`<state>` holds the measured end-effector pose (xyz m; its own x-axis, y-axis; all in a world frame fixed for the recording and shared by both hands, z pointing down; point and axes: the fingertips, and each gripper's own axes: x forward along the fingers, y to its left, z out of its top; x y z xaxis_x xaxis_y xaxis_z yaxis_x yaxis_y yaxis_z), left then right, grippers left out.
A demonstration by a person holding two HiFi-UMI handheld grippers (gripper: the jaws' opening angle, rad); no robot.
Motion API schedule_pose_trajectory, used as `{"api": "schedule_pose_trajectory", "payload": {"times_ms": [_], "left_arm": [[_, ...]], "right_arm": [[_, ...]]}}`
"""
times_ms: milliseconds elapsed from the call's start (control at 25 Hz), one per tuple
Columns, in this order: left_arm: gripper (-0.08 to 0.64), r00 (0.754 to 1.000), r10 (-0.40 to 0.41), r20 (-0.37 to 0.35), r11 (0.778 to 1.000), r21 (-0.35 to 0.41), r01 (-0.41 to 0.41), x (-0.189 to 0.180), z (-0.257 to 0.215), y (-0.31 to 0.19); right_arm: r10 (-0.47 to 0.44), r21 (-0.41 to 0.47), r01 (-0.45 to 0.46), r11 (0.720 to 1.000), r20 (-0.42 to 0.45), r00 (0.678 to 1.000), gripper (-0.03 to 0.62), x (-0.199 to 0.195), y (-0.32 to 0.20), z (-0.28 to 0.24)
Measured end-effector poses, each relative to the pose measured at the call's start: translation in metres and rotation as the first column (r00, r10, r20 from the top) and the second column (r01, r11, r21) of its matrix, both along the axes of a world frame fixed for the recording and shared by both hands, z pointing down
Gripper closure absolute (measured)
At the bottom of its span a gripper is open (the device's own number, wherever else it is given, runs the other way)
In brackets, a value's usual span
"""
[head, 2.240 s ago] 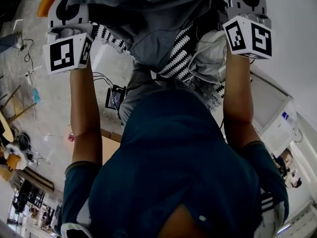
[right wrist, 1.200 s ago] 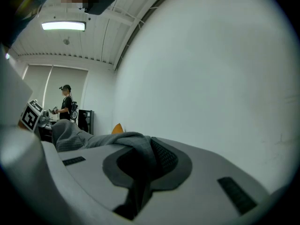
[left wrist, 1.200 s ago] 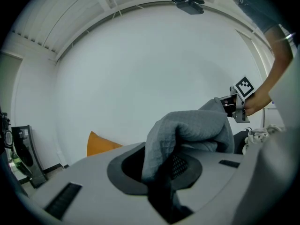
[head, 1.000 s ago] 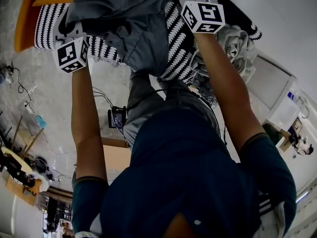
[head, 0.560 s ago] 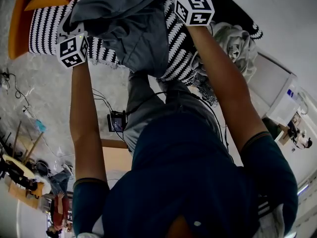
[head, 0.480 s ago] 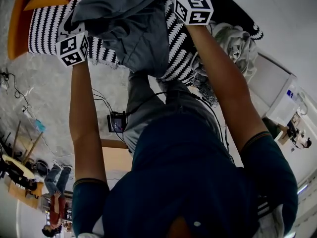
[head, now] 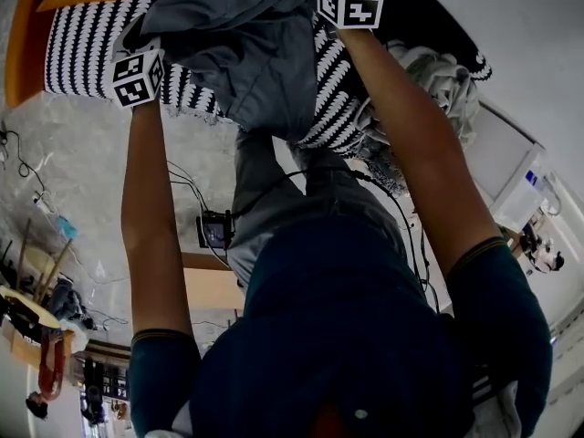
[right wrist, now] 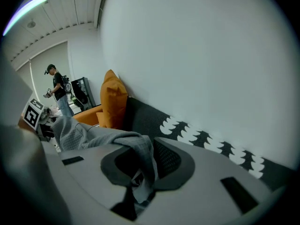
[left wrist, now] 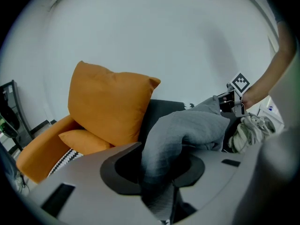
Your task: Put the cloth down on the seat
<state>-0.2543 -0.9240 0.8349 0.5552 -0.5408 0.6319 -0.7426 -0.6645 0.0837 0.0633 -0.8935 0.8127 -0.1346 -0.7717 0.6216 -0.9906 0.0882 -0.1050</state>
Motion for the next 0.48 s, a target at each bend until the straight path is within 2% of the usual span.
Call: {"api": "schedule_pose_trajectory", "payload": {"times_ms": [120, 280, 480], "left_arm": [[0.428, 1.0, -0.006, 0.014, 0.998, -0.062, 0.006, -0.011, 0.023, 0.0], [0.423, 0.999, -0.005, 0.033, 0.994, -0.106, 0.008, -0.022, 0.049, 0.0], [0.4, 0.998, -0.002, 0.059, 0.979, -0.201, 0.014, -0.035, 0.09, 0.011]], "right_arm": [[0.007, -0.058, -0.006, 0.998, 0.011, 1.0, 0.515, -0.003, -0.001, 0.023], [0.023, -0.138, -0.02, 0.99, 0.021, 1.0, 0.511, -0.007, 0.002, 0.053], [0.05, -0.275, -0.032, 0.961, 0.055, 0.997, 0.499, -0.013, 0.015, 0.096]]}}
